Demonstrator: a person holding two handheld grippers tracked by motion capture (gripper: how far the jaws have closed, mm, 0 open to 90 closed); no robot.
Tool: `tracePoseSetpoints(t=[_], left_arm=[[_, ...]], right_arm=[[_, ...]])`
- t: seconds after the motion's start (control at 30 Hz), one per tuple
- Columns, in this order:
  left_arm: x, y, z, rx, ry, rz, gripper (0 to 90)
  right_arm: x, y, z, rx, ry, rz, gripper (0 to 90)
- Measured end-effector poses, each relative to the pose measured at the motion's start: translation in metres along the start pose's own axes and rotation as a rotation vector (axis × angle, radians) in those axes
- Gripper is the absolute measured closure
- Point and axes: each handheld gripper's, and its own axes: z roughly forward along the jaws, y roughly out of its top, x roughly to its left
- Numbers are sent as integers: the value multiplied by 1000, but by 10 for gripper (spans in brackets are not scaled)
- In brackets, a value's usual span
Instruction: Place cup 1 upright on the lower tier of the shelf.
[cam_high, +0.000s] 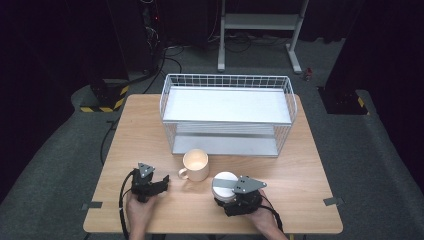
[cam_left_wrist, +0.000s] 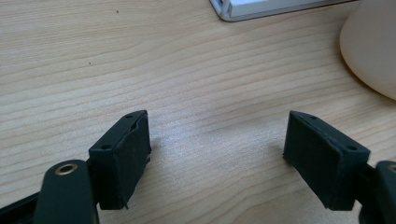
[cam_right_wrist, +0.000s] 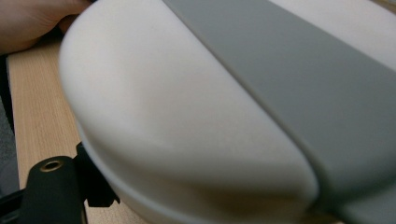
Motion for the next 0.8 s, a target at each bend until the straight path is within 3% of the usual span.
tracePoseSetpoints(t=[0.3, 0.8], left_arm=[[0, 0, 0, -1, 1, -2, 226], [0, 0, 0, -1, 2, -2, 226]], right_arm=[[-6, 2, -4, -13, -7, 34, 183], [-16, 9, -13, -27, -26, 46, 183]])
